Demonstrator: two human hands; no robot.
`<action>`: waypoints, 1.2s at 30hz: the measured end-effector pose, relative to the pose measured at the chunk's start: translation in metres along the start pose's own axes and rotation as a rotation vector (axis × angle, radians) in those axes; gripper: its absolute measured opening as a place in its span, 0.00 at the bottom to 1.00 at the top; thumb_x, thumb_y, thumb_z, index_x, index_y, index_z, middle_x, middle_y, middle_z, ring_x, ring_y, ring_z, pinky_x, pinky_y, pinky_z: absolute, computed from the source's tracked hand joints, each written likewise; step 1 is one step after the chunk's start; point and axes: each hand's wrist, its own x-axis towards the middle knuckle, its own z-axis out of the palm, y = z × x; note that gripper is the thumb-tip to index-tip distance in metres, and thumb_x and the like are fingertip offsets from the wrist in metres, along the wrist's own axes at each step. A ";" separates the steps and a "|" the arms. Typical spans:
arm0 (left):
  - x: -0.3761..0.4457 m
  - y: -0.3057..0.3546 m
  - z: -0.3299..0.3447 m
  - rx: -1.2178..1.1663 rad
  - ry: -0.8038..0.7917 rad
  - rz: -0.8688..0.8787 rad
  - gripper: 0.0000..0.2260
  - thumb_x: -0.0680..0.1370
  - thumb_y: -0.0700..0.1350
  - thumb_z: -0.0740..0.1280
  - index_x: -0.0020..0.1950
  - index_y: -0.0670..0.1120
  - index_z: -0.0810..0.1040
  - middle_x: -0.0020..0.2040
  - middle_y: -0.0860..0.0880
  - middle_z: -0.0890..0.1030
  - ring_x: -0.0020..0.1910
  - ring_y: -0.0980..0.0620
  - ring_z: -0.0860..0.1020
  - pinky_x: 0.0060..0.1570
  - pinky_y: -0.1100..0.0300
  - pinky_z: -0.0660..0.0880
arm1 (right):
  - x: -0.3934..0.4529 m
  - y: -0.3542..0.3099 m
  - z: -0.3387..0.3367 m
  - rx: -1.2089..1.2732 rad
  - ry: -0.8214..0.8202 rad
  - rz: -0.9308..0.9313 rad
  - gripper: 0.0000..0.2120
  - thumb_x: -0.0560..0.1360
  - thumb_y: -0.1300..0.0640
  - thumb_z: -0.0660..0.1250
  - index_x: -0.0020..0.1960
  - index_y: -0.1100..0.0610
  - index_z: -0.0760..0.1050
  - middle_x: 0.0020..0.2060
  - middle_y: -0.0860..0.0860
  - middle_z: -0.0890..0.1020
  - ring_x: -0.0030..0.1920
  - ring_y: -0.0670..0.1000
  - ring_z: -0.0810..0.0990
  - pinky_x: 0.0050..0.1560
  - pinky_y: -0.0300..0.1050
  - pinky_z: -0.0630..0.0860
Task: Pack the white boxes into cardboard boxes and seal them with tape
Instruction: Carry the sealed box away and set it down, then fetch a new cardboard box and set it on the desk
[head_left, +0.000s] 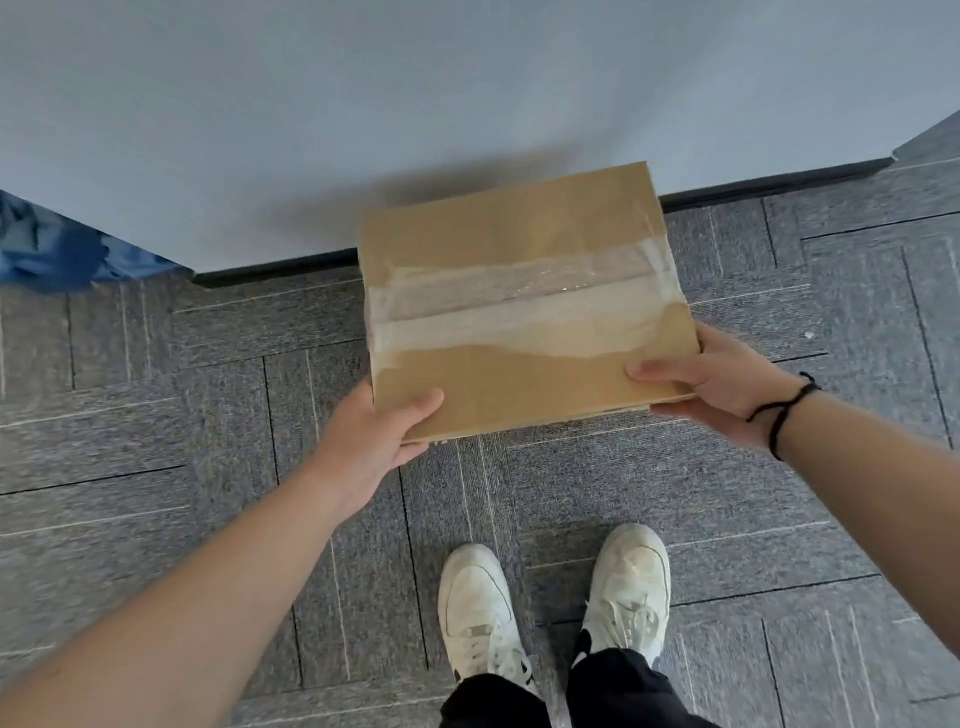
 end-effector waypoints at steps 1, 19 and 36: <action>0.013 -0.004 0.001 0.008 -0.005 -0.004 0.23 0.74 0.44 0.76 0.67 0.49 0.74 0.62 0.52 0.82 0.60 0.51 0.82 0.64 0.43 0.77 | 0.012 0.005 0.000 0.003 0.006 -0.001 0.30 0.66 0.65 0.77 0.65 0.51 0.74 0.58 0.51 0.83 0.60 0.57 0.80 0.64 0.62 0.76; 0.053 0.025 0.029 0.113 0.246 -0.070 0.21 0.78 0.43 0.73 0.69 0.49 0.73 0.55 0.54 0.78 0.61 0.46 0.76 0.60 0.37 0.78 | 0.044 -0.018 0.016 -0.117 0.316 -0.030 0.18 0.76 0.56 0.72 0.65 0.51 0.75 0.58 0.52 0.81 0.56 0.57 0.81 0.52 0.59 0.83; -0.323 0.253 0.128 0.825 -0.053 0.295 0.13 0.82 0.47 0.65 0.66 0.53 0.79 0.54 0.54 0.82 0.54 0.54 0.80 0.52 0.57 0.74 | -0.374 -0.179 -0.009 -0.015 0.191 -0.063 0.23 0.79 0.53 0.68 0.72 0.54 0.70 0.48 0.53 0.86 0.44 0.49 0.85 0.40 0.41 0.79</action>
